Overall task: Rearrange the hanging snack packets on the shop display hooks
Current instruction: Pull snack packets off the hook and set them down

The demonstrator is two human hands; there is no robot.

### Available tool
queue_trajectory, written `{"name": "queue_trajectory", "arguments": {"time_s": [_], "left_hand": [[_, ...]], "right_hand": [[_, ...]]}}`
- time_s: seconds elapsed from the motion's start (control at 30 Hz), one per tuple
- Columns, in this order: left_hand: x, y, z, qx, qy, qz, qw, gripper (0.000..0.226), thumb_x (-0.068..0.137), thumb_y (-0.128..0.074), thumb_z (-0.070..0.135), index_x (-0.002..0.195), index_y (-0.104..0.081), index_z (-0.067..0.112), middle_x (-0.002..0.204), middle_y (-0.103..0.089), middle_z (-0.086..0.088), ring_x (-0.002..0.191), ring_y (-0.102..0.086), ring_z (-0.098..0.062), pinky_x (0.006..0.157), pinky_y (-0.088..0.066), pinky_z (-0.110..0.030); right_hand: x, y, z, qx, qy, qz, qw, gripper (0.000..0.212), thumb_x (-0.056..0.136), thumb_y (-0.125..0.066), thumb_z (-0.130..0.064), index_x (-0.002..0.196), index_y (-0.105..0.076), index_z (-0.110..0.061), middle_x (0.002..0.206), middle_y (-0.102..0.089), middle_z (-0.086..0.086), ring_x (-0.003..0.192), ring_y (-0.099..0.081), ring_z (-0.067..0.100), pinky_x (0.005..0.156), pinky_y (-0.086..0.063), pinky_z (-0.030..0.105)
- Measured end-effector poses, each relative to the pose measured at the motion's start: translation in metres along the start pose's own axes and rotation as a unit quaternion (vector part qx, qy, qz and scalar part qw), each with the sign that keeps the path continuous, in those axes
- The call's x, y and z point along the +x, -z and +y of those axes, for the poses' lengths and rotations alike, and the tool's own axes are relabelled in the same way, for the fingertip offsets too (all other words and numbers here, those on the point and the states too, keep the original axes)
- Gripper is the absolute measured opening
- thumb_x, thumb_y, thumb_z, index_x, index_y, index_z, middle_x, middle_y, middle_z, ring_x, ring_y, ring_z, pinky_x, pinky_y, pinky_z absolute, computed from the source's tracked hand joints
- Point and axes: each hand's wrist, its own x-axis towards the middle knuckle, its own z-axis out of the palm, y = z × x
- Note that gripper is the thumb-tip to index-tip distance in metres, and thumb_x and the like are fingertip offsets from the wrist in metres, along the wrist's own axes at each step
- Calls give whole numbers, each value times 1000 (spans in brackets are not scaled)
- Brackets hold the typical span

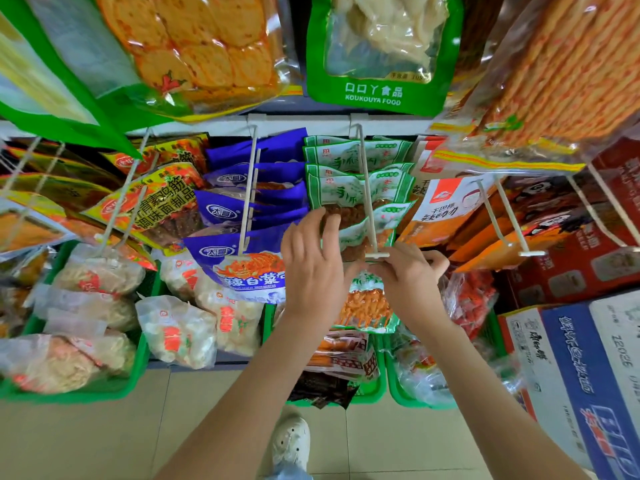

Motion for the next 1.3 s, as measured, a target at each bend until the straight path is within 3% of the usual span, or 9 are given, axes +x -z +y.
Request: {"name": "queue_trajectory", "arguments": {"time_s": [0.1, 0.17, 0.27, 0.4, 0.53, 0.87, 1.17, 1.3], "left_hand": [[-18, -1, 4, 2, -30, 73, 997, 42, 81, -61, 50, 106, -56, 17, 113, -53, -9, 103, -44, -25, 89, -31, -40], [-19, 0, 8, -15, -60, 82, 995, 21, 85, -61, 43, 87, -64, 22, 95, -60, 1, 94, -50, -20, 85, -27, -38], [-13, -1, 10, -65, -42, 72, 994, 22, 87, -57, 37, 71, -63, 23, 75, -60, 10, 87, -49, -13, 85, -23, -36], [-9, -3, 6, -138, 10, 65, 988, 25, 84, -52, 41, 74, -67, 23, 76, -64, 10, 85, -45, -9, 79, -16, -29], [-1, -1, 4, -143, 5, 69, 987, 24, 83, -51, 36, 81, -70, 23, 73, -61, 8, 85, -44, -10, 75, -15, -28], [9, -7, 6, -154, 22, 67, 986, 21, 84, -53, 36, 80, -70, 25, 76, -62, 11, 88, -45, -8, 81, -17, -29], [13, -7, 6, -166, 21, 42, 985, 23, 85, -49, 37, 81, -69, 26, 80, -64, 12, 91, -47, -8, 85, -19, -32], [9, -8, 5, -168, 10, 44, 985, 24, 85, -50, 40, 83, -69, 24, 83, -65, 11, 91, -47, -7, 84, -18, -30]], "right_hand": [[-11, 15, 0, 59, 7, 15, 998, 9, 84, -59, -17, 78, -66, -18, 74, -52, -12, 82, -47, 8, 70, -11, 28], [-11, 24, -4, 97, -1, 27, 995, 8, 84, -60, -18, 80, -66, -17, 79, -57, -12, 83, -46, 6, 72, -14, 28], [-5, 30, -8, 111, -4, 41, 993, 5, 84, -61, -17, 81, -64, -15, 79, -55, -12, 83, -47, 7, 72, -15, 29], [1, 24, -12, 109, -3, 34, 993, 5, 83, -63, -16, 86, -67, -16, 82, -62, -7, 86, -48, 6, 72, -13, 26], [7, 19, -17, 141, -43, 32, 989, 12, 83, -60, -8, 87, -66, -18, 84, -61, -10, 83, -46, 5, 72, -13, 26], [17, 21, -17, 146, -41, 53, 987, 22, 82, -58, 0, 79, -64, -20, 79, -57, -15, 86, -47, 2, 73, -13, 26], [16, 15, -13, 153, -33, 75, 985, 16, 83, -57, -8, 78, -64, -21, 83, -64, -10, 83, -46, -1, 77, -16, 28], [11, 14, -12, 157, -26, 96, 983, 16, 85, -56, -7, 84, -63, -21, 81, -59, -19, 86, -40, -13, 74, -16, 29]]}}
